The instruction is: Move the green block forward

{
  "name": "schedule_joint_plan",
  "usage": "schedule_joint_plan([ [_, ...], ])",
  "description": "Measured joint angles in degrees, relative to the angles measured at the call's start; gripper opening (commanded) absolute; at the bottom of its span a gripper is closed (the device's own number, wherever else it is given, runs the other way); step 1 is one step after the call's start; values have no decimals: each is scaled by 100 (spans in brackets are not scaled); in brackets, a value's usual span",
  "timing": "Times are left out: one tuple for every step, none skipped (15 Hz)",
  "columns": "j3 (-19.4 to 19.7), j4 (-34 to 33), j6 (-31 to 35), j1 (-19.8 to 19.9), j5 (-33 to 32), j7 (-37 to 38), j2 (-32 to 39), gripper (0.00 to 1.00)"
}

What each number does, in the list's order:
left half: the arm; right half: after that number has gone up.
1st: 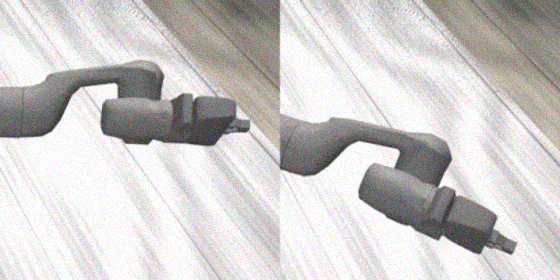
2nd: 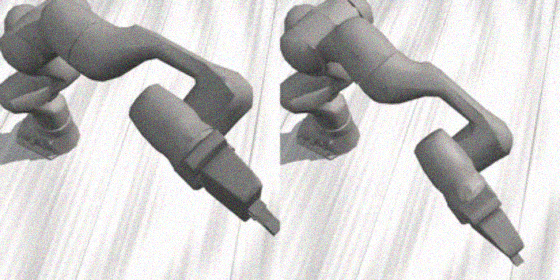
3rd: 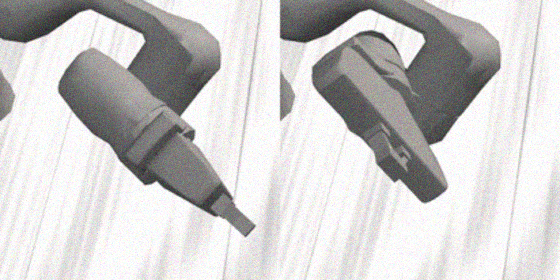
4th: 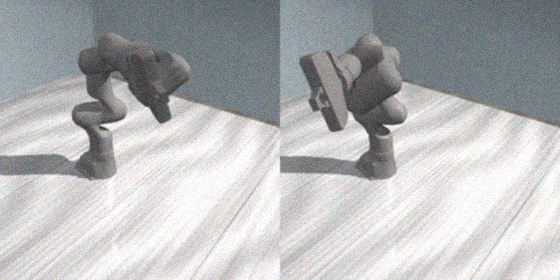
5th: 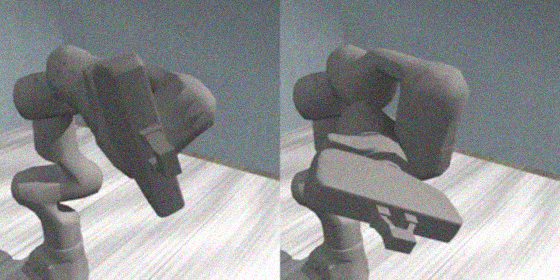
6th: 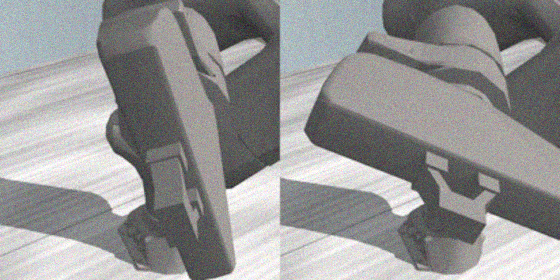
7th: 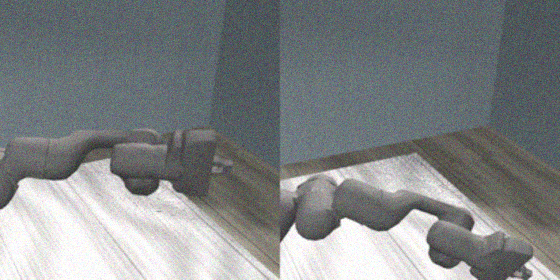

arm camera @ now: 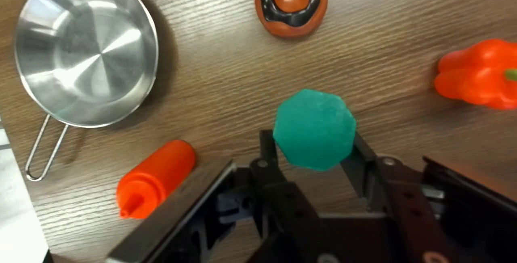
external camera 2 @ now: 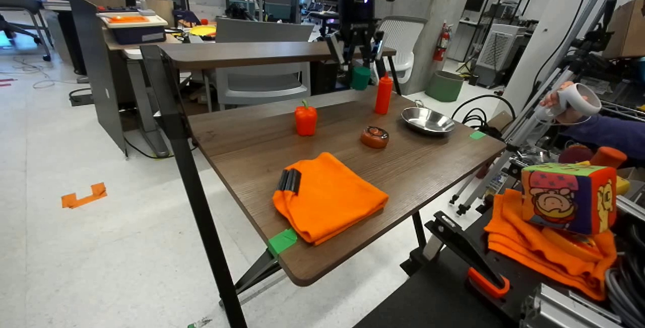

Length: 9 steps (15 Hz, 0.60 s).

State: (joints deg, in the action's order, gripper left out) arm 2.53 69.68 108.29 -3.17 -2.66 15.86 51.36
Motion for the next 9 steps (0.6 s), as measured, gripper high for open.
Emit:
schedule_joint_plan([
  [1, -251, -11, -29, 0, 66, 240, 19],
  [2, -500, -38, -51, 0, 120, 474, 19],
  [2, -744, -84, -68, 0, 158, 703, 19],
  [2, -986, -151, -81, 0, 182, 922, 19],
  [2, -1235, -239, -90, 0, 194, 1138, 19],
  [2, -1479, -357, -97, 0, 198, 1335, 19],
  [2, -1712, -479, -100, 0, 199, 1515, 19],
  [2, -1950, -624, -100, 0, 199, 1690, 69],
  [1, -2198, -786, -100, 0, 199, 1861, 70],
])
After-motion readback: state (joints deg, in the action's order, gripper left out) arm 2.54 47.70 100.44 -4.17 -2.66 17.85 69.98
